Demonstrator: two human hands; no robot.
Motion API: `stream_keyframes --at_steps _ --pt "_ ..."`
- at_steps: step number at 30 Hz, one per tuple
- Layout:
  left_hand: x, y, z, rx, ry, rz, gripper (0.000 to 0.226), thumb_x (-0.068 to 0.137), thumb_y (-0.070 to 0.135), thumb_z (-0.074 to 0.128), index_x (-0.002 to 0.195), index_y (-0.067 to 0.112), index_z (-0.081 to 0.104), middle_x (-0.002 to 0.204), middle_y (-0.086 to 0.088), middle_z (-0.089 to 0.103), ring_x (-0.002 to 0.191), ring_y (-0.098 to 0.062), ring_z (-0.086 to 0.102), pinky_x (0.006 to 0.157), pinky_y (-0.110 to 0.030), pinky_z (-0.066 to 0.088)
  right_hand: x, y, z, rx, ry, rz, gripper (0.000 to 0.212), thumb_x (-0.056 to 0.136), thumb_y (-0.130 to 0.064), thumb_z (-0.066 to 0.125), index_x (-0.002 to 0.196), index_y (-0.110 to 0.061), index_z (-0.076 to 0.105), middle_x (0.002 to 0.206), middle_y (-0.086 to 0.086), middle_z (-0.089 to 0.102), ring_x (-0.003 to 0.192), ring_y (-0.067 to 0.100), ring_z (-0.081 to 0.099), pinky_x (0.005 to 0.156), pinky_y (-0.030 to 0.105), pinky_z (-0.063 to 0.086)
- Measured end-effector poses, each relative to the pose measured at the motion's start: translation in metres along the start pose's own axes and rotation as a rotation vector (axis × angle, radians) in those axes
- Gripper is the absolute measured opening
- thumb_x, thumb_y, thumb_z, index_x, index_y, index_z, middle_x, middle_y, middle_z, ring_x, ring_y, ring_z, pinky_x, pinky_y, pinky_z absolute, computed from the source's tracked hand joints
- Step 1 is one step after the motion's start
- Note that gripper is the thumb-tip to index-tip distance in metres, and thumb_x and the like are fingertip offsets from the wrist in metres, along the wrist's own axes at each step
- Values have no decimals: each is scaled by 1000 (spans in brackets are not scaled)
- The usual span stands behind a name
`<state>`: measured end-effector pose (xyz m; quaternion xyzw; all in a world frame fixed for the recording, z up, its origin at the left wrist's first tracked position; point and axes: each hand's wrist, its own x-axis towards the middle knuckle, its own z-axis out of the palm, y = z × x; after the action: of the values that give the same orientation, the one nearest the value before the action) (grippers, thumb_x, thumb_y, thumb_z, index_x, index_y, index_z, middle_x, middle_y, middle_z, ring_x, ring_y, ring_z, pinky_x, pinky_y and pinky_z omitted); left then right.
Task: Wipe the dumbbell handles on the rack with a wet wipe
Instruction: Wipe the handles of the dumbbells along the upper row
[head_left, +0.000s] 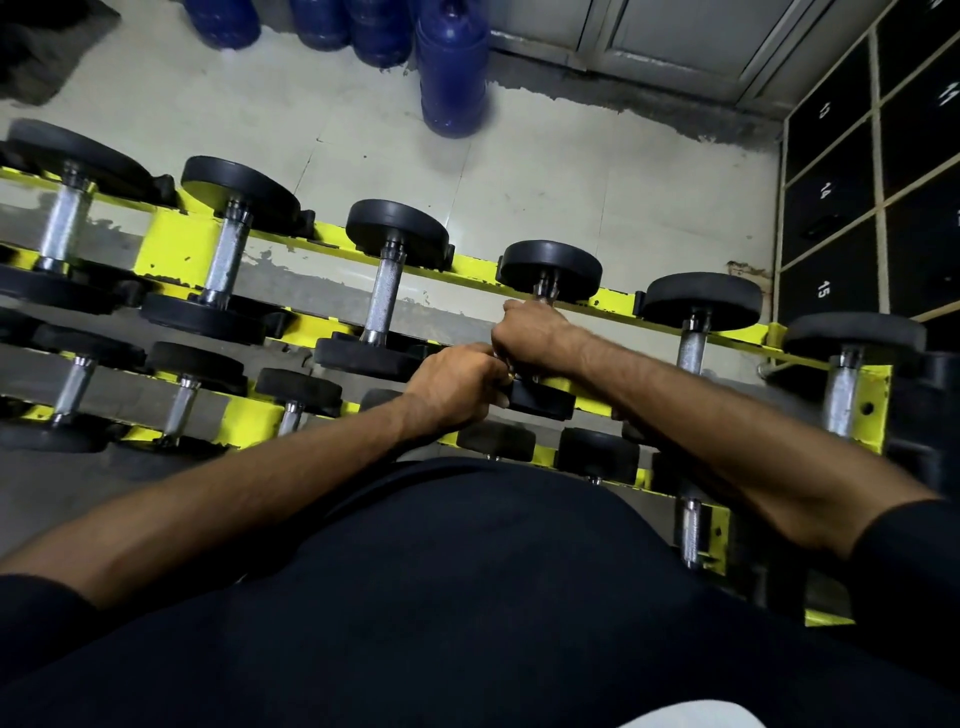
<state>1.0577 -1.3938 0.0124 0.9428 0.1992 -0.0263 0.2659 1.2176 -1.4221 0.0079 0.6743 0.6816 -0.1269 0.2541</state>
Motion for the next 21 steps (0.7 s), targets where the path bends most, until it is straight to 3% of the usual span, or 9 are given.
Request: stream_keyframes --at_steps 2,5,8,10,12,15,18,21 --pt "0 0 0 -6 -5 0 24 86 33 75 108 23 74 101 3 64 91 -19 61 68 -29 42 0 1 -1 63 55 24 23 93 -22 63 112 -10 70 104 16 67 104 32 58 82 38 48" --pt "-1 -1 0 -25 -11 -4 25 86 33 75 109 23 73 100 4 61 90 -17 60 69 -27 40 -10 13 11 167 300 198 19 88 -14 67 106 -11 74 99 11 69 95 30 56 73 35 42" --pt "-2 -2 -2 -34 -10 12 21 86 28 75 107 23 74 99 5 61 89 -15 60 70 -26 42 -28 9 38 457 498 344 15 87 -15 69 101 -9 74 101 8 64 92 27 58 71 31 47" --pt "-2 -2 -4 -31 -11 22 18 85 25 76 103 24 74 96 6 60 87 -15 60 69 -28 44 -42 -1 49 715 468 405 15 84 -17 75 98 -12 75 100 6 67 89 23 62 75 35 55" --pt "-1 -1 -5 -32 -20 29 18 85 26 76 102 24 74 96 5 60 87 -16 60 69 -29 46 -48 -4 54 922 400 463 16 78 -19 81 93 -15 77 92 2 72 81 17 65 71 28 54" --pt "-1 -2 -3 -33 -26 39 22 84 26 76 106 23 73 101 4 61 91 -14 60 73 -27 48 -43 5 54 1250 524 678 12 71 -17 83 79 -20 74 79 -5 71 73 11 66 63 22 51" --pt "-2 -4 -1 -34 -25 26 26 84 26 77 109 23 72 104 3 61 93 -15 60 76 -28 49 -28 11 60 1540 617 953 16 76 -12 80 74 -19 66 86 0 73 72 14 69 66 31 60" --pt "-2 -4 -3 -39 -24 25 24 83 22 77 107 23 73 103 3 63 93 -16 61 76 -32 52 -29 8 68 1800 426 1001 16 86 -4 70 75 -14 65 89 11 72 74 22 70 67 40 62"
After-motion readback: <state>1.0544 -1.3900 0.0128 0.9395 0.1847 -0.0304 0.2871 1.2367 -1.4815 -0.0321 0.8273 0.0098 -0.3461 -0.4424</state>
